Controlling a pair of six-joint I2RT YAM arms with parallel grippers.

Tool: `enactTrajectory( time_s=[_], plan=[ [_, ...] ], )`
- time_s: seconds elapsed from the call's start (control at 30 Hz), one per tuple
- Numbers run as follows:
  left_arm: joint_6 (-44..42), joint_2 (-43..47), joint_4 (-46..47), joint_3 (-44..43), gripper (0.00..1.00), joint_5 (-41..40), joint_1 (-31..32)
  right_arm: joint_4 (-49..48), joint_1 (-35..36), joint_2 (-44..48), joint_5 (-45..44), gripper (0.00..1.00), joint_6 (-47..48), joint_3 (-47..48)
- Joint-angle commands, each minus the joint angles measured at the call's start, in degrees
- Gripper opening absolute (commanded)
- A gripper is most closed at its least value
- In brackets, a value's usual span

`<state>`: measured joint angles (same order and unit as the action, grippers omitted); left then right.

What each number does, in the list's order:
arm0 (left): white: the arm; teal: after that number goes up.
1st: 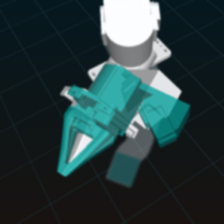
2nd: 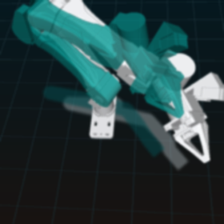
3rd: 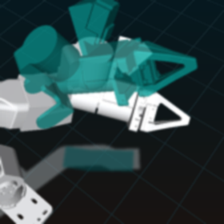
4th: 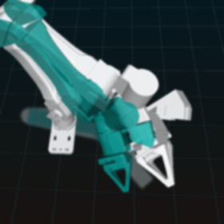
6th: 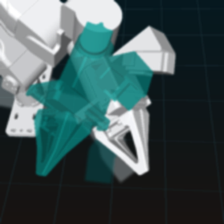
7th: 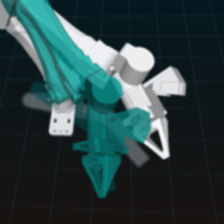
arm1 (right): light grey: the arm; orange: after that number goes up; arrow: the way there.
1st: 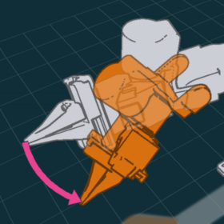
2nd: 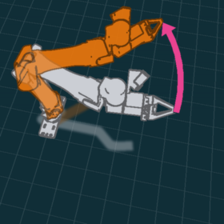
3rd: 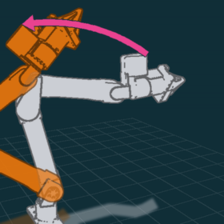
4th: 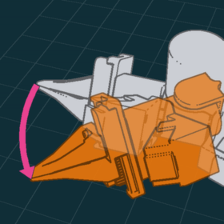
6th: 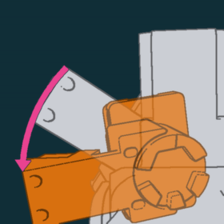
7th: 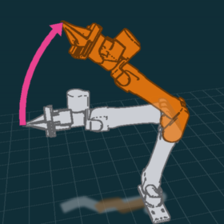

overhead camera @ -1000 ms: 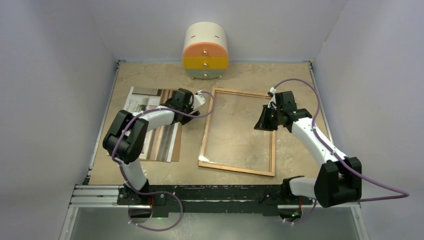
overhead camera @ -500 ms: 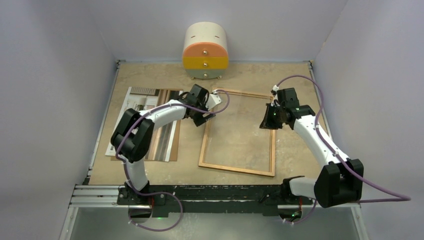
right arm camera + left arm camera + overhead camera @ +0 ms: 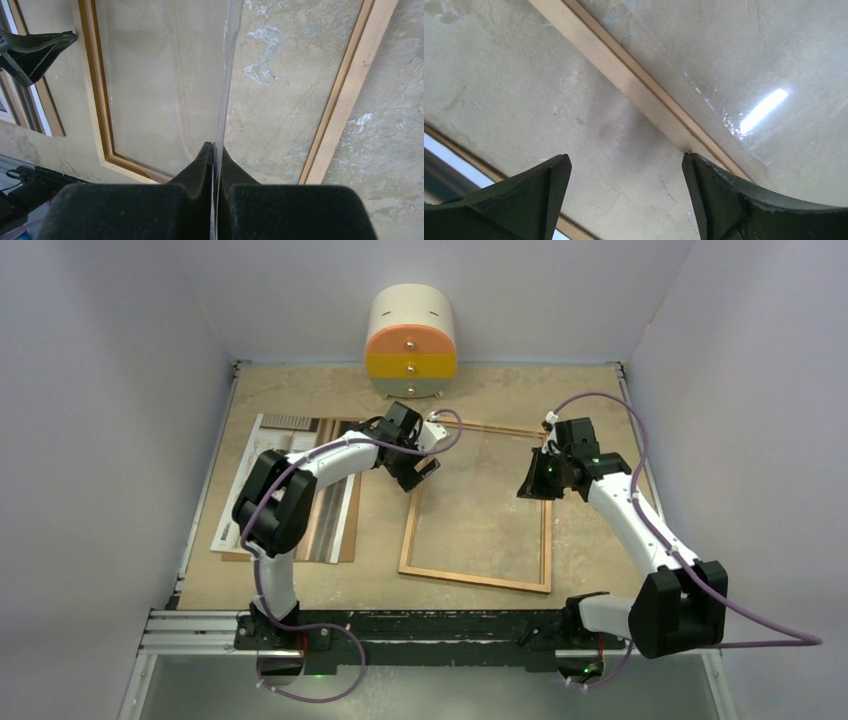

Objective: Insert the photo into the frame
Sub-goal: Move the photo frame item to the center of the board, then move the photo frame to the center of the board.

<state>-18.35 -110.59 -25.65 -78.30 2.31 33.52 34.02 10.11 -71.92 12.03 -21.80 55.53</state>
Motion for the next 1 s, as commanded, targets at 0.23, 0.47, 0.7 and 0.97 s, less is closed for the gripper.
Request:
enactTrajectory(
  time_s=[0.23, 0.47, 0.7, 0.97],
  plan=[
    [4.6, -0.07, 0.16, -1.58, 0.88, 7.92, 0.23, -1.59, -0.1, 0.77, 3.08, 0.0, -0.49, -2.75],
    [3.37, -2.1, 1.65, 0.36, 0.85, 1.21, 0.17, -3.05, -0.15, 0.69, 5.25, 0.0, -0.86, -4.31],
    [1.08, 1.16, 4.09, 6.66, 0.83, -4.04, -0.47, -8.31, -0.09, -1.77, 8.19, 0.0, -2.14, -5.42],
    [0.63, 7.22, 2.13, 12.51, 0.83, -0.74, -4.6, -14.78, -0.09, -5.68, 11.96, 0.0, -4.59, -6.42]
  ],
)
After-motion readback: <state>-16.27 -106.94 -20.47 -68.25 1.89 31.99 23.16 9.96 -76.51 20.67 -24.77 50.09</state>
